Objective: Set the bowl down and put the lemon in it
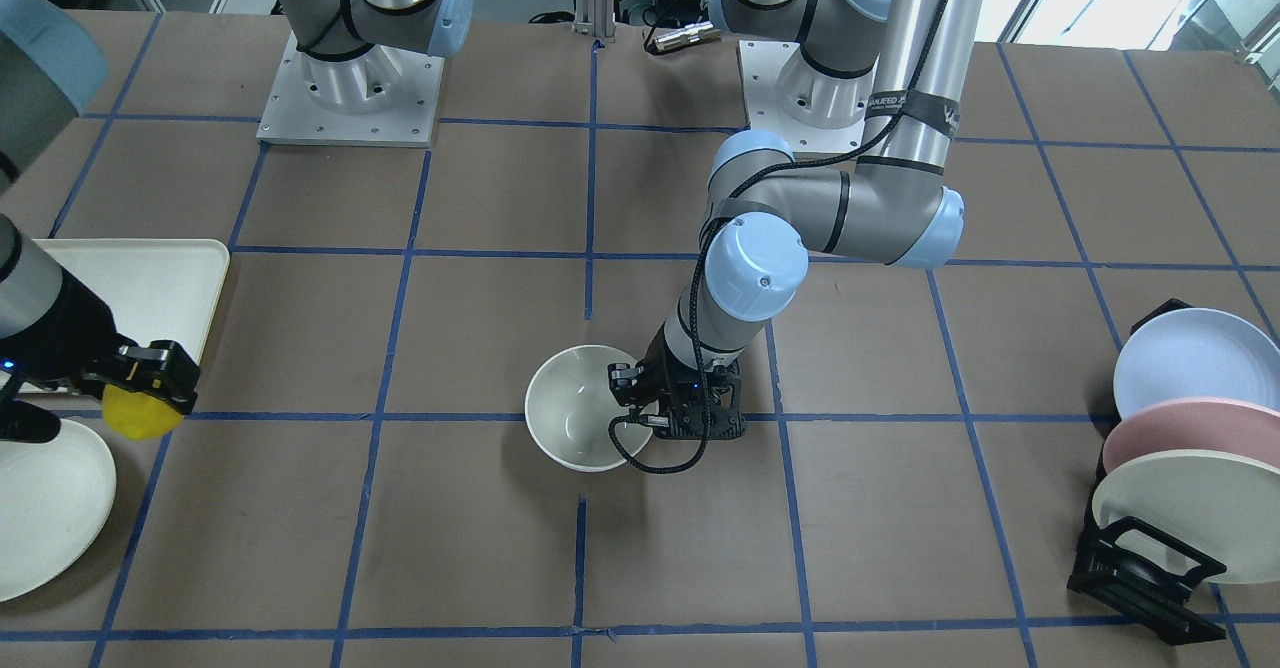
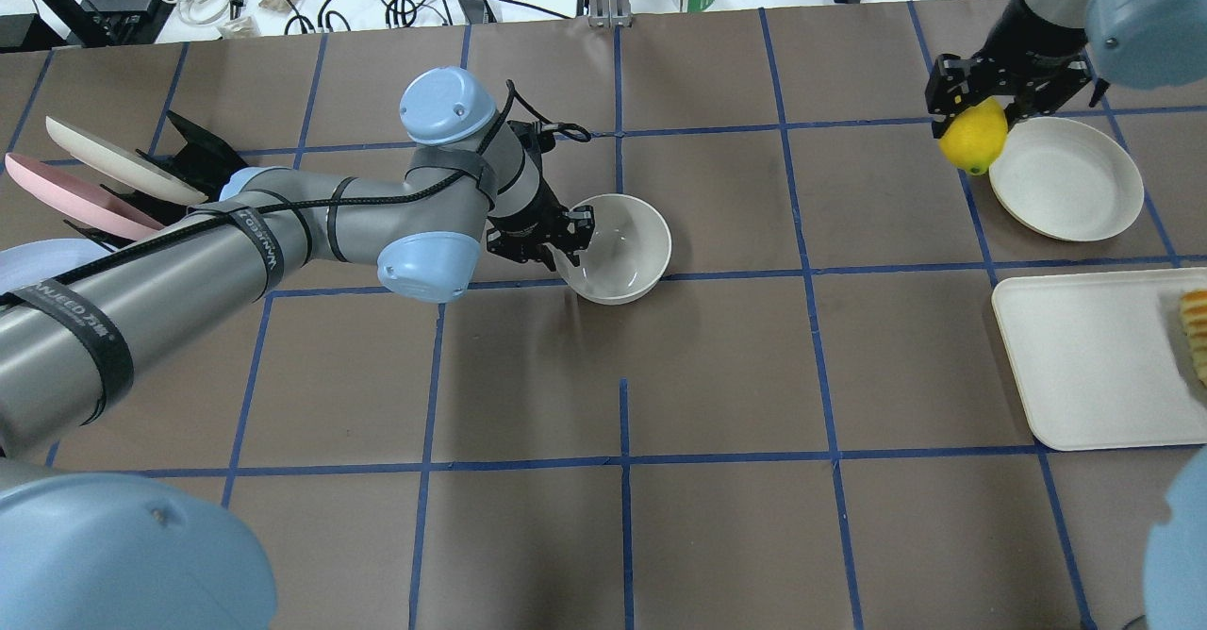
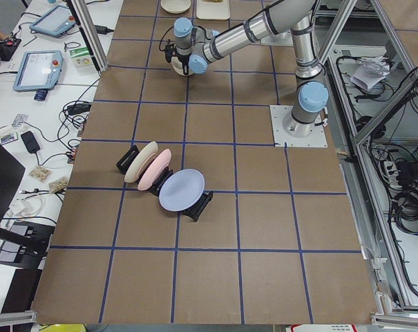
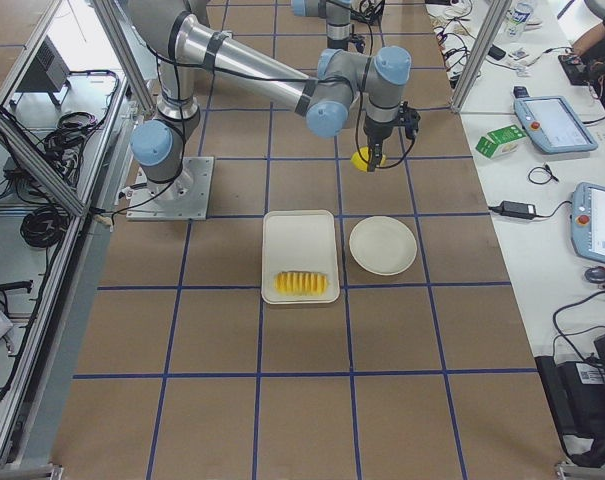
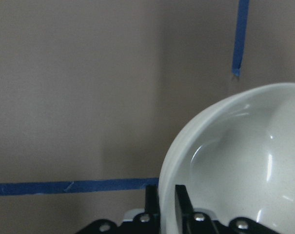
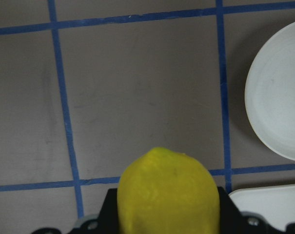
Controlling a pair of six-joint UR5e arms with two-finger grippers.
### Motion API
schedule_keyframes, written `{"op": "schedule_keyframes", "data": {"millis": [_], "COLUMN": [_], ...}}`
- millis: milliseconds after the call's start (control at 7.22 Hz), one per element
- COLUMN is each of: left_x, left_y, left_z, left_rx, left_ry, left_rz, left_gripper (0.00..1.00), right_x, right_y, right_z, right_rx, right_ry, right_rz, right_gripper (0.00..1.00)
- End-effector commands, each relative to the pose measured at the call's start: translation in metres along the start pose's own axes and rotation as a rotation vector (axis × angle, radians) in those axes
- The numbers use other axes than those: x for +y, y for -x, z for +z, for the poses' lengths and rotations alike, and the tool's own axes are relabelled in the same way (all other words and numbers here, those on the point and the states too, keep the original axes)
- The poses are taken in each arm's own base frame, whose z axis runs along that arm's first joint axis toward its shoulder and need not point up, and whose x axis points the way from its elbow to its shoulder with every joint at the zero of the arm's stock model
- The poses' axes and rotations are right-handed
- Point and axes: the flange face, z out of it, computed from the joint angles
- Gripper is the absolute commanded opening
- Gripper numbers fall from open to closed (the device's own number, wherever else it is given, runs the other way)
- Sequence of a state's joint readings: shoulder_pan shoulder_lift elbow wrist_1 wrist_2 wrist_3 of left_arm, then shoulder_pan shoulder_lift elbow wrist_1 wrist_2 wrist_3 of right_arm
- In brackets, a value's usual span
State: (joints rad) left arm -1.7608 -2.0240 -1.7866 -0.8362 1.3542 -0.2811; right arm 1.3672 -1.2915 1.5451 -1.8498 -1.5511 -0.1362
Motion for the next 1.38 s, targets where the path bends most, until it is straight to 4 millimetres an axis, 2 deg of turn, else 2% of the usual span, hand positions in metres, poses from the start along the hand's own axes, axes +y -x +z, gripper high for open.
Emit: {"op": "schedule_keyframes", "data": {"millis": [0, 138, 277, 415, 554, 692, 831, 969, 1108, 1246], "left_x": [-0.008, -0.015, -0.014, -0.014, -0.007, 0.005, 0.012, 0.017, 0.03, 0.029], "left_y": [0.011, 0.019, 0.032, 0.054, 0.076, 0.088, 0.093, 0.092, 0.085, 0.083], "left_z": [-0.038, -0.088, -0.132, -0.171, -0.212, -0.252, -0.285, -0.302, -0.312, -0.315], "left_rx": [-0.012, -0.043, -0.131, -0.212, -0.219, -0.215, -0.218, -0.217, -0.215, -0.214], "left_ry": [0.017, 0.038, 0.078, 0.103, 0.116, 0.107, 0.097, 0.108, 0.093, 0.065], "left_rz": [-0.027, -0.038, 0.04, 0.087, 0.128, 0.134, 0.116, 0.108, 0.117, 0.121], "left_gripper": [0.89, 0.92, 0.92, 0.92, 0.92, 0.94, 0.96, 0.96, 0.96, 0.96], "right_x": [0.013, 0.021, 0.031, 0.04, 0.048, 0.056, 0.057, 0.06, 0.068, 0.07], "right_y": [0.069, 0.095, 0.13, 0.162, 0.191, 0.222, 0.257, 0.288, 0.318, 0.332], "right_z": [-0.004, -0.008, -0.005, 0.001, 0.01, 0.025, 0.038, 0.064, 0.085, 0.103], "right_rx": [-0.005, -0.02, -0.042, -0.045, -0.047, -0.054, -0.076, -0.079, -0.085, -0.086], "right_ry": [0.001, 0.0, 0.009, 0.018, 0.031, 0.05, -0.001, -0.007, -0.013, -0.008], "right_rz": [-0.036, -0.038, -0.012, 0.017, 0.047, 0.036, 0.025, 0.019, -0.003, -0.014], "right_gripper": [0.0, 0.0, 0.0, 0.0, 0.0, 0.0, 0.0, 0.0, 0.0, 0.0]}}
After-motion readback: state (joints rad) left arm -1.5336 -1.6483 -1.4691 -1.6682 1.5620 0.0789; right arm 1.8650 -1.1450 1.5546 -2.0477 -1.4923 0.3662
